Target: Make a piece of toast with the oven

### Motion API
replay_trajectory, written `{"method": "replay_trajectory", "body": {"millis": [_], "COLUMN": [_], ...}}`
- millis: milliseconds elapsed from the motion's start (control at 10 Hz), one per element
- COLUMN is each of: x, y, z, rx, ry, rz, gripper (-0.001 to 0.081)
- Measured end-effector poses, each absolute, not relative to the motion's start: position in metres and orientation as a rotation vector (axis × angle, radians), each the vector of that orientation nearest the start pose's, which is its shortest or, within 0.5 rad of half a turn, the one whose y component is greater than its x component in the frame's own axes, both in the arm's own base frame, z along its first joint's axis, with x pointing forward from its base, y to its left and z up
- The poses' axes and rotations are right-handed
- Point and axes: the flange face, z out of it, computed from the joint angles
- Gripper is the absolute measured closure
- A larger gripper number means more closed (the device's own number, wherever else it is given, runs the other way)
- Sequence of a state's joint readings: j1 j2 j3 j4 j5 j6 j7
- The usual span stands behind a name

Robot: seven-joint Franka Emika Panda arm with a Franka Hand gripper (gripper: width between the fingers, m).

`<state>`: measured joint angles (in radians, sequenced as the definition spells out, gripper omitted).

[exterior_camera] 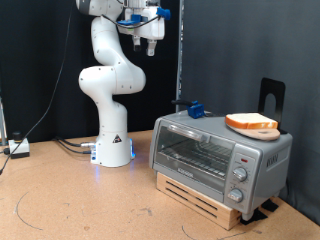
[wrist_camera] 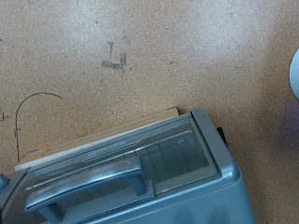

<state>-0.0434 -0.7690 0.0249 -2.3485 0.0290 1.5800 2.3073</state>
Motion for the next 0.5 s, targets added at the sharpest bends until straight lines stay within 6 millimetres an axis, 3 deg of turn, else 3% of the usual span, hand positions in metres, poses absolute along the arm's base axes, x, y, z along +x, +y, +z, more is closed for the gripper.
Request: {"method": "replay_trajectory", "body": {"millis": [300,500], "x": [0.311,0.312], "y": [0.025,0.029], "z": [0.589,0.582], "rx": [-1.708,-1.985], "ry": [2.631,2.442], "rz": [-0.001,-0.091], "gripper": [-0.0003,-0.0003]}}
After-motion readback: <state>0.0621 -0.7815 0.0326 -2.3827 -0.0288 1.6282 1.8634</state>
